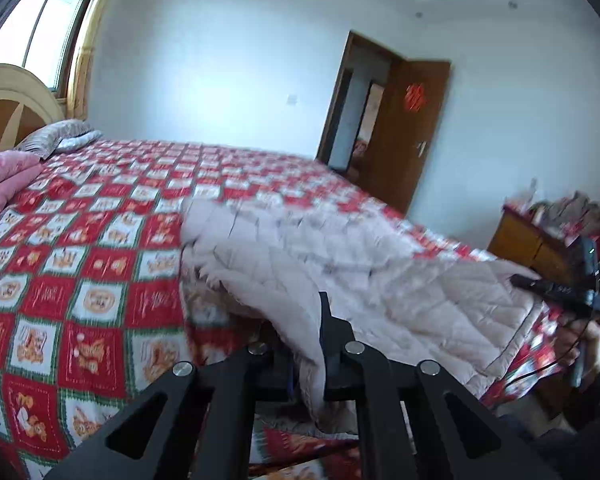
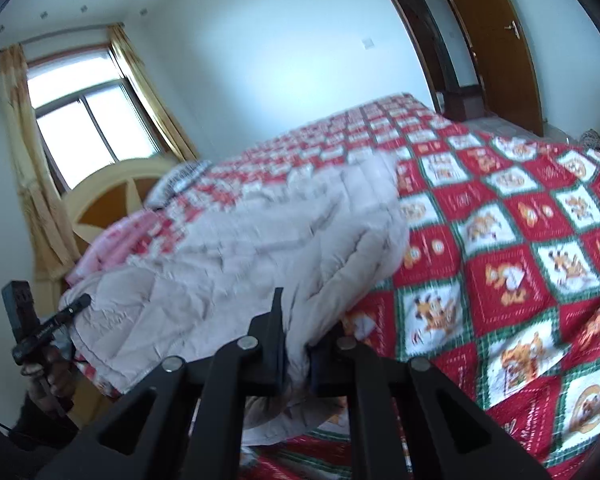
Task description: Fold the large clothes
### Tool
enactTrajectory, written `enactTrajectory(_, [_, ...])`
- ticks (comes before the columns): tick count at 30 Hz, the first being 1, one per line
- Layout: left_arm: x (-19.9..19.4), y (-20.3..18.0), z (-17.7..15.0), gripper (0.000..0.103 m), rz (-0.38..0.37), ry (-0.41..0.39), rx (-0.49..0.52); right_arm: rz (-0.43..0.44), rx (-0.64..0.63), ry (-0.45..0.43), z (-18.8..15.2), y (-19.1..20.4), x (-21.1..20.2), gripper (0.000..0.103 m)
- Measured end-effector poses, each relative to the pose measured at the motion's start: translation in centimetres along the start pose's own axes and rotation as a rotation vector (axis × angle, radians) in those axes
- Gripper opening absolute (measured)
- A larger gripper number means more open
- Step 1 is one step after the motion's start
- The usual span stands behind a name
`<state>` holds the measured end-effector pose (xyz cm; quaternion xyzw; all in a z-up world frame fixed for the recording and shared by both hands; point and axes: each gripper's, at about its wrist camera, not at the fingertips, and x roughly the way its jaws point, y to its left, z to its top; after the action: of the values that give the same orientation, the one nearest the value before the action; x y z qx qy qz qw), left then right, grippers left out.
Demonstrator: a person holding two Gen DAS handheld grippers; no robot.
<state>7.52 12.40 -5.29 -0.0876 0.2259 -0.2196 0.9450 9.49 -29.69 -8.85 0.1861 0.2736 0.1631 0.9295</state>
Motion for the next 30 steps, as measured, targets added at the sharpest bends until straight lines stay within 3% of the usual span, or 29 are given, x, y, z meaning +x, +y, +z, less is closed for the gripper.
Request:
enactTrajectory(5, [-0.1, 0.3, 3.4, 0.007, -0.013, -0.073, 0.027, 0.009, -0.003, -0.084, 3.0, 0.4, -1.7, 0.011])
enactTrajectory(11, [7.5, 3.5, 7.8, 0.008, 0.026, -0.051, 0.03, -0.026, 0.006, -0.128, 8.4, -0.2, 3.7, 0.01])
enactTrajectory(13, [10.0, 3.8, 9.3, 0.013, 0.088, -0.069, 0.065, -0.054, -0.018, -0.147, 10.1, 0.1, 5.7, 0.01])
enactTrajectory(18, [16.5, 6.2, 12.3, 0.018, 0.129, -0.043, -0.003, -0.103, 0.028, -0.174, 13.9, -1.5, 11.6, 0.01])
enactTrajectory(24, [23.9, 9.0, 13.3, 0.019, 0.26, 0.019, -0.068, -0.227, 0.087, -0.191, 16.7, -3.9, 19.3, 0.011])
enactTrajectory(30, [31.6, 10.8, 13.3, 0.022, 0.409, 0.076, -0.058, -0.346, 0.093, -0.201, 17.5, -5.6, 25.9, 0.014])
